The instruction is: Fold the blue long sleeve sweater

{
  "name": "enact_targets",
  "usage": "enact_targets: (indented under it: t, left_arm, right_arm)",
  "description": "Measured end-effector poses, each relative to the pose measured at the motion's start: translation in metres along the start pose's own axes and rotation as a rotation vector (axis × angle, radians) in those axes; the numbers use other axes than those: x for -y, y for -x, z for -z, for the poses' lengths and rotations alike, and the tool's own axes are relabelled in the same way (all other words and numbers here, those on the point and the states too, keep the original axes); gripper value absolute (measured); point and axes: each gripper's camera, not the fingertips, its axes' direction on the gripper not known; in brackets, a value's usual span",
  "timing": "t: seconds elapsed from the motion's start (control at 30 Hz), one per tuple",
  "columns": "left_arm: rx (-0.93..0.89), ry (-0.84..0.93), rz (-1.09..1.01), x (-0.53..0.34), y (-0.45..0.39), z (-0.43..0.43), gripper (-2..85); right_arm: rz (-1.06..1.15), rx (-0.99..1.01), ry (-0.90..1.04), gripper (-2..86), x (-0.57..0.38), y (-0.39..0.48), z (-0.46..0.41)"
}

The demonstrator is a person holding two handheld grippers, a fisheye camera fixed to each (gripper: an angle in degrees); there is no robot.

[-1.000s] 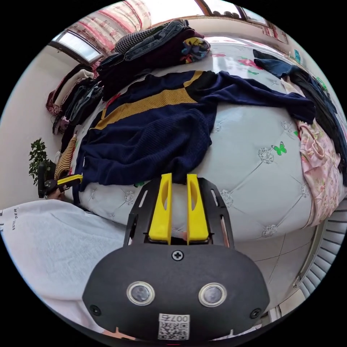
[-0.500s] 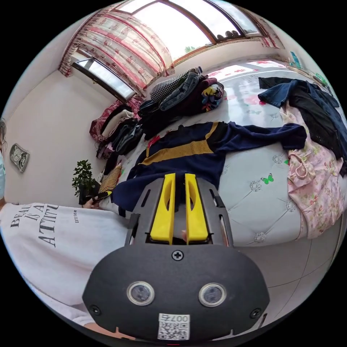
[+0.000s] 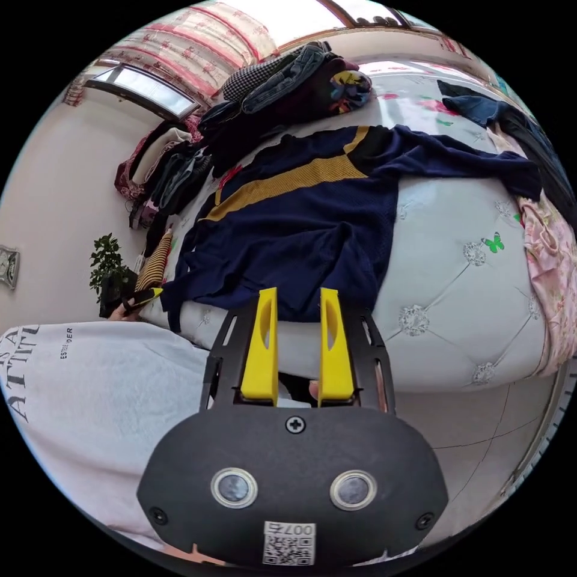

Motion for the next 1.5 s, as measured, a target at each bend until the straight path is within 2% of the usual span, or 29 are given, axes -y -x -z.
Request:
enact_targets:
  t: [0.1, 0.17, 0.3, 0.4, 0.5, 0.6, 0.73, 0.8, 0.87, 0.9, 0.97, 1.13, 1.2, 1.3, 1.37, 1.5]
  left_arm:
    - [-0.003, -0.001, -0.003, 0.002, -0.004, 0.004, -0.7]
    - [0.002, 0.016, -0.008, 0.000, -0.005, 0.010, -0.7]
    - [-0.039, 0.038, -0.001, -0.015, -0.009, 0.033, -0.8]
    - [-0.149, 0.009, -0.071, -0.036, -0.029, 0.074, -0.8]
    - [-0.115, 0.002, -0.115, -0.042, -0.033, 0.091, -0.8]
    - [-0.125, -0.006, -0.037, -0.008, -0.003, 0.065, -0.8]
    - [-0.238, -0.076, 0.016, 0.112, 0.007, 0.045, -0.9]
    - [-0.274, -0.176, -0.035, 0.161, -0.024, 0.076, -0.9]
    - [-0.281, -0.329, -0.204, 0.196, -0.087, 0.145, -0.9]
    - [-0.282, -0.370, -0.260, 0.197, -0.103, 0.163, -0.9]
    - [-0.294, -0.504, -0.437, 0.180, -0.153, 0.227, -0.9]
    - [-0.289, -0.618, -0.614, 0.090, -0.190, 0.267, -0.9]
    - [-0.268, -0.602, -0.633, 0.054, -0.189, 0.254, -0.9]
    - [-0.216, -0.487, -0.531, 0.013, -0.164, 0.200, -0.9]
    - [-0.136, -0.318, -0.374, -0.008, -0.131, 0.133, -0.8]
    - [-0.054, -0.087, -0.178, -0.034, -0.083, 0.036, -0.8]
  right_arm:
    - [0.052, -0.090, 0.097, 4.3, 0.009, 0.015, -0.034]
    - [0.043, -0.152, 0.092, 1.7, 0.005, 0.018, -0.033]
    - [0.038, -0.023, -0.014, 0.2, -0.017, 0.016, 0.025]
    - [0.040, 0.121, -0.066, -0.1, -0.044, 0.013, 0.086]
    - [-0.017, 0.174, -0.063, -0.2, -0.056, 0.002, 0.117]
    - [-0.071, 0.149, -0.040, -0.3, -0.027, -0.019, 0.110]
    - [-0.032, 0.132, -0.062, -0.3, 0.091, -0.026, 0.096]
    - [0.013, 0.137, -0.190, -0.3, 0.140, -0.006, 0.128]
    - [0.155, 0.151, -0.449, -0.3, 0.169, 0.037, 0.204]
    - [0.195, 0.151, -0.512, -0.3, 0.168, 0.049, 0.223]
    - [0.337, 0.126, -0.701, -0.3, 0.147, 0.085, 0.284]
    - [0.542, 0.041, -0.833, -0.3, 0.053, 0.106, 0.326]
    - [0.529, 0.045, -0.810, -0.3, 0.019, 0.095, 0.317]
    - [0.394, 0.051, -0.655, -0.3, -0.018, 0.061, 0.271]
    - [0.235, 0.018, -0.453, -0.3, -0.034, 0.026, 0.211]
    - [0.080, -0.028, -0.157, -0.3, -0.052, -0.018, 0.115]
